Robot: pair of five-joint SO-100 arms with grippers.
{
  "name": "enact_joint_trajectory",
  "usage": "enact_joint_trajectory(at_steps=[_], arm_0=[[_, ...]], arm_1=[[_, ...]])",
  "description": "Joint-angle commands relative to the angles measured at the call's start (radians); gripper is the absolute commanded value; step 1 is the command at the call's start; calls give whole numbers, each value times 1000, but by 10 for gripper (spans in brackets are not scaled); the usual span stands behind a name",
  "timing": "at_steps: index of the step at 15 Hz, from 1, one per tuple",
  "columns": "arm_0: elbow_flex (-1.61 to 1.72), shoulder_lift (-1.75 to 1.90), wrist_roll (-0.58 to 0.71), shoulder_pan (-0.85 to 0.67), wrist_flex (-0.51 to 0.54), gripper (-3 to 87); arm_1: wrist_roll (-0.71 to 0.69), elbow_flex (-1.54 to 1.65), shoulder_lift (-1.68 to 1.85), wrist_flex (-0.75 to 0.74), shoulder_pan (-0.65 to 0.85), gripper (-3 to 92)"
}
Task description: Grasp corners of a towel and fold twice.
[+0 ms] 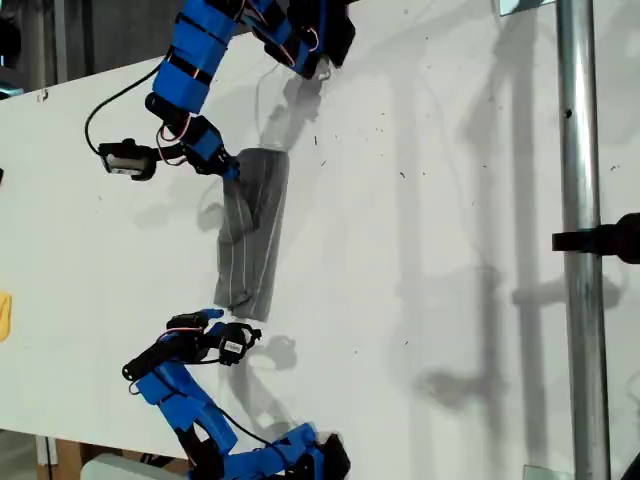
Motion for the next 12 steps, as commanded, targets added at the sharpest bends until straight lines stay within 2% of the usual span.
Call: enact_joint_trajectory(at_steps=[1,7,11,12], arm_0=[[-8,18,-11,18,6,65],[9,41,-48,63,12,68],[51,101,-64,89,17,68],[71,129,-72,97,18,68]], arm_1=[[101,97,6,-74,-103,-3],[268,242,-176,-199,-265,7],[261,221,-160,-172,-192,286],[242,201,-110,-121,-173,304]])
